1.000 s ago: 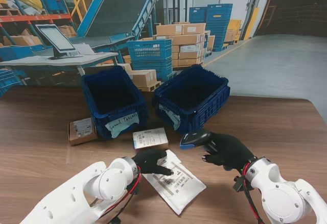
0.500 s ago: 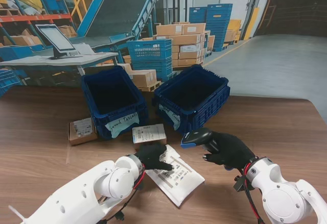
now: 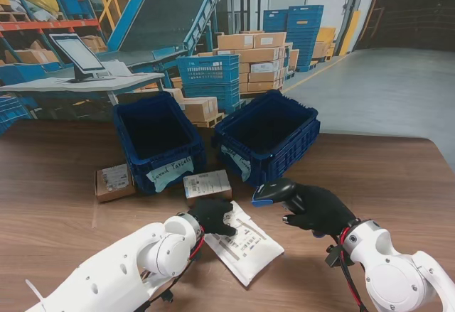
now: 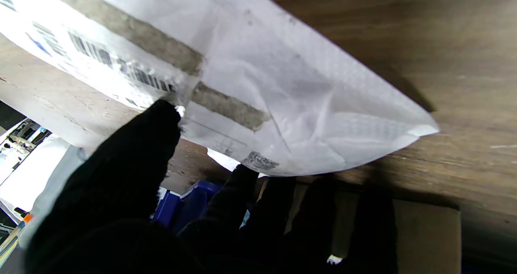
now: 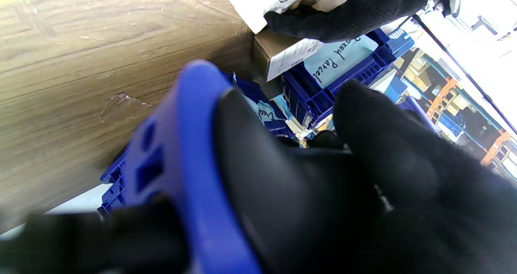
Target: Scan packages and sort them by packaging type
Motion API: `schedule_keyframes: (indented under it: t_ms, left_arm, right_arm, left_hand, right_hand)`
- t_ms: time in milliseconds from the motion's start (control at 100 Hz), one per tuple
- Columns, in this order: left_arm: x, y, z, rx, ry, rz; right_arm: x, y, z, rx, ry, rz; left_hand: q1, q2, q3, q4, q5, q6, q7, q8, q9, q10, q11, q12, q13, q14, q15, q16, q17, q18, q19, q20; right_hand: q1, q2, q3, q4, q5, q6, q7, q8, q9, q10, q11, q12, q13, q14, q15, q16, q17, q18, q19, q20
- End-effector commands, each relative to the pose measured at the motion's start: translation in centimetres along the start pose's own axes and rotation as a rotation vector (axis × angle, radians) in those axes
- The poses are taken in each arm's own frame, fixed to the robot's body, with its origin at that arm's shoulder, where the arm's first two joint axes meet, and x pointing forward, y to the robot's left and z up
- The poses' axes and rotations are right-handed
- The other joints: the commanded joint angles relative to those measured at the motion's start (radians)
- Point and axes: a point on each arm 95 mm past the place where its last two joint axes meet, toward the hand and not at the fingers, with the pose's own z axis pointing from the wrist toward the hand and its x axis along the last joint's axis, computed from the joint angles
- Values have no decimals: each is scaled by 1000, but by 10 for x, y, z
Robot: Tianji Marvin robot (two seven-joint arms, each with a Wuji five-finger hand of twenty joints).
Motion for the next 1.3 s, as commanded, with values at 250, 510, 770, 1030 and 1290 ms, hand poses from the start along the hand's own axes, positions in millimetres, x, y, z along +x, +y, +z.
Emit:
schedule_keyframes:
  t_ms: [250,510,770,1030,1290]
  left_arm:
    - [-21,55,-5,-136,-44,-9]
    - [-20,55,-5,-64,-29,-33]
    - [-15,47,-9,-59,-7,-64]
    - [-5,27,-18,8,-4,-109]
    - [-2,3,-41,84,6,-108]
  right_arm:
    - [3,-2,-1,4,0,14]
    - [4,-2,0,4,0,15]
    - [4,-2,1,6,3,15]
    - [6,-1,0,3,4,13]
    - [11,1,0,-8,4,6]
  left_hand:
    - [211,-125,104,-2,131,-148,423,291,290,-118,321,331,421,17,398,306,150,106,276,40]
    - [280,-165,137,9,172,-232,750,192,501,-162,262,493,547,-1,517,387,202,109,352,48]
    - [157,-119,93,18,107,-177,539,130,284,-130,344,336,423,12,409,345,132,92,299,35]
    - [33,24,14,41,78,-102,219,-14,93,-83,281,41,282,36,292,239,71,79,229,29]
    - [32,44,-24,32,105,-101,150,-37,78,-77,247,8,253,33,270,213,59,71,211,30]
  right_hand:
    - [64,3,69,-3,17,-78,1,8,16,12,21,17,55,-70,64,43,4,1,7,16]
    - [65,2,69,-3,17,-78,1,8,20,14,18,15,58,-70,61,42,5,1,8,16]
    - [65,3,69,-3,17,-78,1,9,20,14,18,16,58,-70,61,42,5,0,7,15]
    - [65,2,69,-3,17,-78,1,9,20,14,18,16,58,-70,61,43,5,1,7,15]
    - [65,3,68,-3,17,-78,1,9,20,14,18,16,58,-70,61,43,6,2,8,15]
